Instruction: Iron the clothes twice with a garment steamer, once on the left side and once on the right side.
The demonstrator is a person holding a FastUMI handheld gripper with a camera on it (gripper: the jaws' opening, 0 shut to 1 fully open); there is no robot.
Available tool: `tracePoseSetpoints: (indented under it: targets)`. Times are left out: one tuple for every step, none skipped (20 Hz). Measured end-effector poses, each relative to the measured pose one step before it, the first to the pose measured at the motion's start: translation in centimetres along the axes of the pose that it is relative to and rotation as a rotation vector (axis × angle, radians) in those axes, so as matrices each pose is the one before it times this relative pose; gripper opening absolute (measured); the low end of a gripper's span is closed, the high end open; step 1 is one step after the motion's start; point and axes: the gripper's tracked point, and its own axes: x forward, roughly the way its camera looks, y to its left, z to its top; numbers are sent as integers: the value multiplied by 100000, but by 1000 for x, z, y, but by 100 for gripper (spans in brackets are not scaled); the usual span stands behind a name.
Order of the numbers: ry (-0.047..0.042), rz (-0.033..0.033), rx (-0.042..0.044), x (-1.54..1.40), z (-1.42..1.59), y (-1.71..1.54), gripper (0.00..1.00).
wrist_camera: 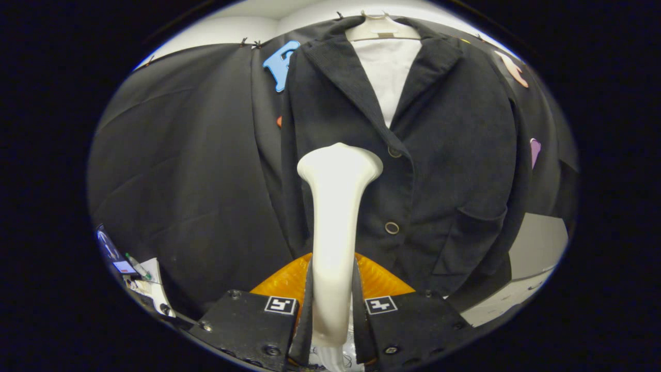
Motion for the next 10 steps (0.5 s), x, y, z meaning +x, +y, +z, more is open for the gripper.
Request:
tracePoseSetpoints:
  targets:
    - [522, -72, 116, 62, -263, -207, 35]
    - [466, 27, 33, 58, -391, -122, 35]
    - [505, 133, 37, 105, -280, -52, 35]
    - [692, -56, 24, -89, -515, -1, 35]
    - [541, 117, 295, 212, -204, -92, 35]
    - [638, 264, 260, 199, -304, -44, 35]
    - [842, 78, 414, 122, -229, -108, 35]
    - [576, -16, 484, -40, -351, -40, 35]
    - [587, -207, 141, 226, -153, -156, 35]
    - [639, -115, -321, 235, -215, 0, 36]
